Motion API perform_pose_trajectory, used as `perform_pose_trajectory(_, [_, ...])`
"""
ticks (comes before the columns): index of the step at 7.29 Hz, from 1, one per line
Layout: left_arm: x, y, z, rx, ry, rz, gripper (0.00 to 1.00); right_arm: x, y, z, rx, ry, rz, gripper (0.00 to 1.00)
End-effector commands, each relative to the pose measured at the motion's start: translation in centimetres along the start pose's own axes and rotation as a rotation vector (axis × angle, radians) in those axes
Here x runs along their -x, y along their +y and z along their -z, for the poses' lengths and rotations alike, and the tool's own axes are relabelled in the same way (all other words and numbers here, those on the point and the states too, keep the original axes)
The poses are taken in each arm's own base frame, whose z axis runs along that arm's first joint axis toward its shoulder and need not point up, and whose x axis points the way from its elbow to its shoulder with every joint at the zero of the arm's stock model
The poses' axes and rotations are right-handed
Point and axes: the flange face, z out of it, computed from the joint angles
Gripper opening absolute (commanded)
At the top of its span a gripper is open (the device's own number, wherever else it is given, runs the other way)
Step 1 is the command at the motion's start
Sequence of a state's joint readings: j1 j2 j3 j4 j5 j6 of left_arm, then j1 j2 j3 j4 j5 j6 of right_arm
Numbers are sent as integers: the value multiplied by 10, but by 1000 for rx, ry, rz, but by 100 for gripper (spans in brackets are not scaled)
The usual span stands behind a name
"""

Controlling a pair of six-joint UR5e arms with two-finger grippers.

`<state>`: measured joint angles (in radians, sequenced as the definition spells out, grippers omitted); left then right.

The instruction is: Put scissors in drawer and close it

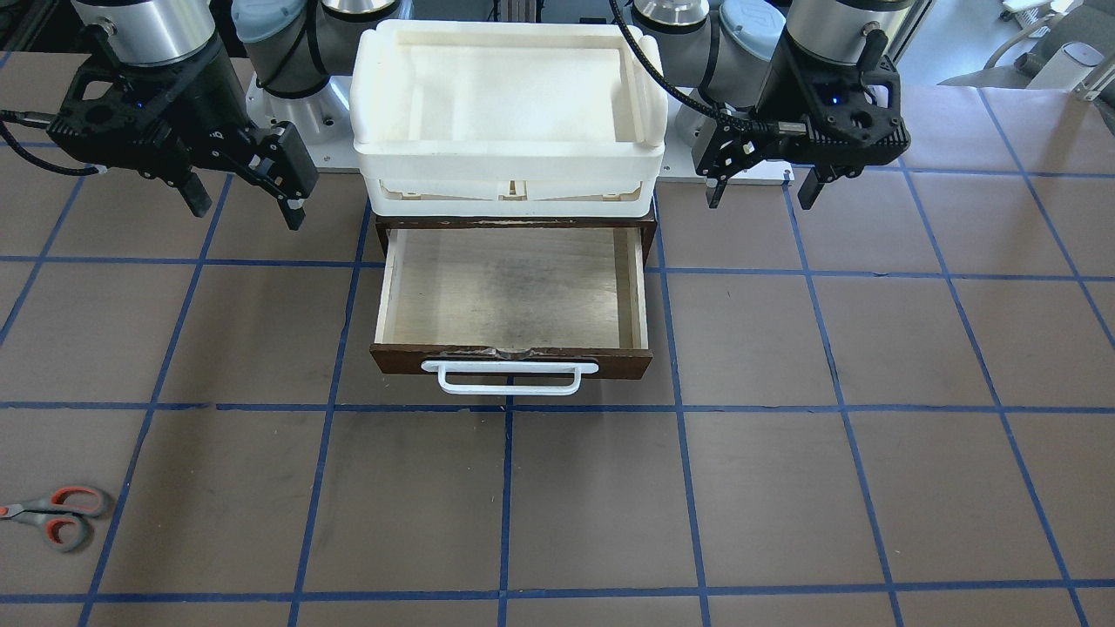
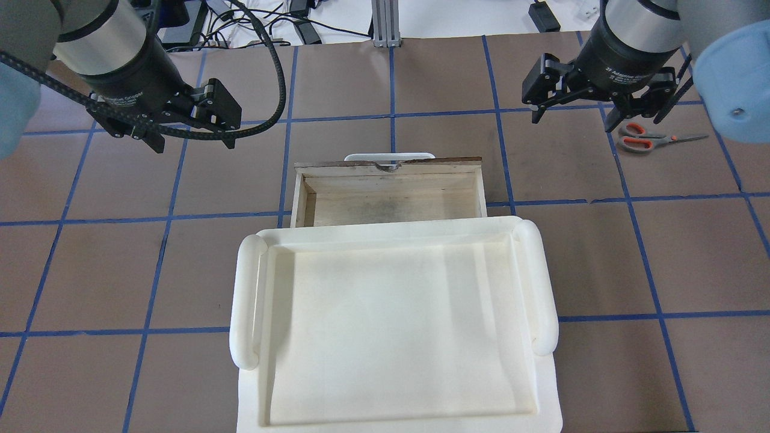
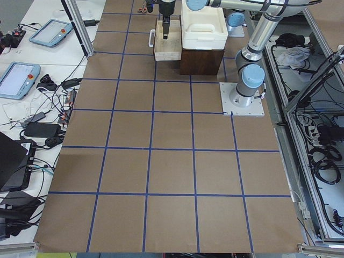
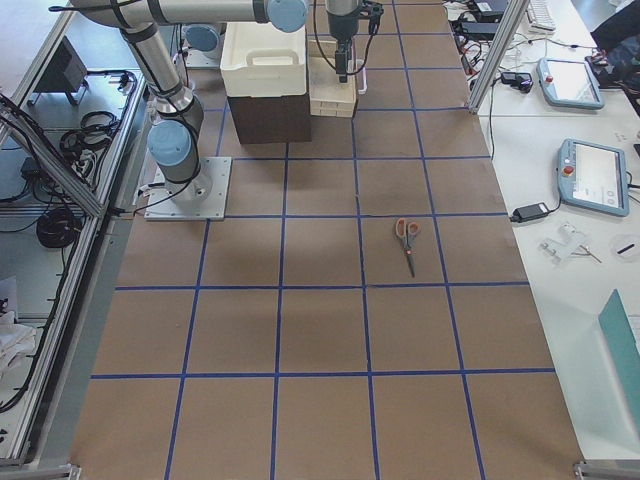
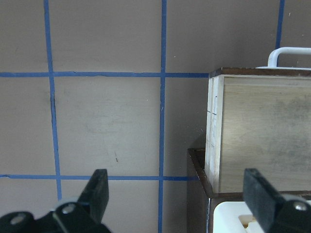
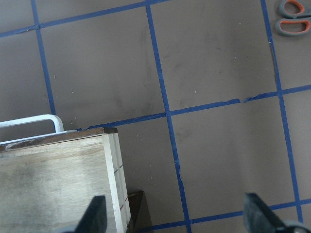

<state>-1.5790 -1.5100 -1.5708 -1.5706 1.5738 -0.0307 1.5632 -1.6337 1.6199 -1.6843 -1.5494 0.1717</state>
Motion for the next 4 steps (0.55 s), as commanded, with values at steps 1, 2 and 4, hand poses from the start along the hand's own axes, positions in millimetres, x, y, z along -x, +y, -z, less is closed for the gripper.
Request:
perform_pose_trajectory(1, [0,-1,0,0,1,1,100,0,0,0,0,0,3,100])
perform_pose_trajectory(2, [0,0,-1,3,0,1,100,0,0,-1,2,0,4,100])
perform_pose_trajectory(4, [0,-1,-1,1,1,2,100,0,1,0,0,0,8,100])
